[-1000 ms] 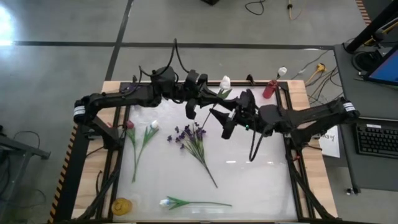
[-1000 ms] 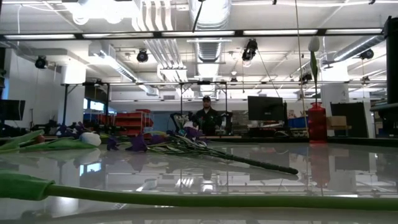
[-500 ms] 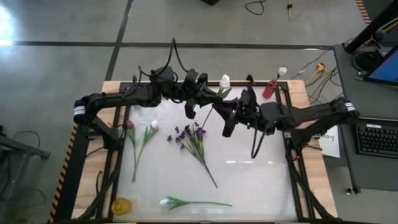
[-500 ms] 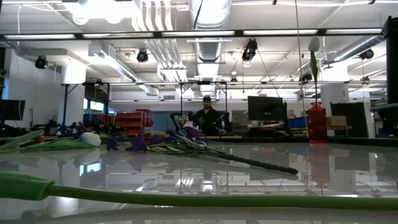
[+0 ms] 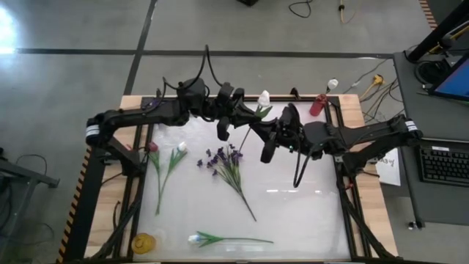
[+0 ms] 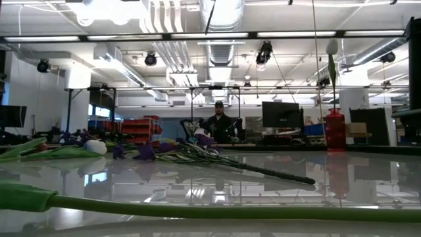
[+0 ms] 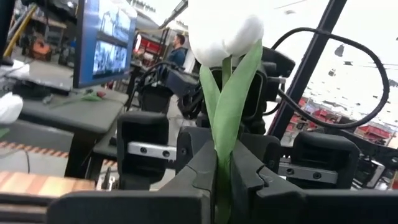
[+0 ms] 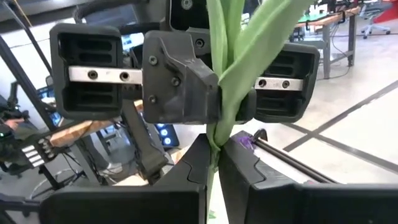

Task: Sort flowers into vase by color
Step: Put the top right white tulip into the red flower vase

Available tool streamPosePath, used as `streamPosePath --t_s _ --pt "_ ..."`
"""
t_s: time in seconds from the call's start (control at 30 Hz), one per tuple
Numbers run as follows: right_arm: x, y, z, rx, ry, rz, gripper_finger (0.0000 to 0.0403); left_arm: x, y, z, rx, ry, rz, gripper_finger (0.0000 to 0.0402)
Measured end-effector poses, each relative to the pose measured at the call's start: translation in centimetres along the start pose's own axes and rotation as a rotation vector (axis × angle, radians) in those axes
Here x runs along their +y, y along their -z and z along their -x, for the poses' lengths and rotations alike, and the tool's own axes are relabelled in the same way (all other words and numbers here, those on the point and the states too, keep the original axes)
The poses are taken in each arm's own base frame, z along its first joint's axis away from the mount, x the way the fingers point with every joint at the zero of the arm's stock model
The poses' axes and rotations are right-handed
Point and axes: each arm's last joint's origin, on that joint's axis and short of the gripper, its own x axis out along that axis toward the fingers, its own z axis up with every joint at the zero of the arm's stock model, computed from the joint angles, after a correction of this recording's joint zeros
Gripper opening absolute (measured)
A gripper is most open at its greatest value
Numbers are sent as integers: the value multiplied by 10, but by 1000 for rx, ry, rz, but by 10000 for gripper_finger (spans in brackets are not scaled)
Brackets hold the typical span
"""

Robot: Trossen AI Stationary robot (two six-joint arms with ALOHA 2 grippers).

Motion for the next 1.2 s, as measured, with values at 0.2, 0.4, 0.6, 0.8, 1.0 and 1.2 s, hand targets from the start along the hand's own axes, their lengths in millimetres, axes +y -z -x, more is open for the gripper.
streamPosePath --t_s 0.2,0.4,0.6,0.8,1.0,1.2 --pt "0 1 0 10 7 35 14 -6 -6 17 80 -43 -74 70" --pt "-3 1 0 -11 85 92 13 -21 -11 42 199 -149 -151 135" --pt "-17 -4 1 -46 333 164 13 -30 -7 61 324 -257 -161 159" --pt "-47 -6 11 -2 562 163 13 -40 2 70 361 -242 -152 160" --pt "-71 -16 37 15 650 103 13 -48 23 84 344 -277 -143 160" --pt "-85 -37 68 -46 719 121 13 -49 34 94 257 -267 -108 160"
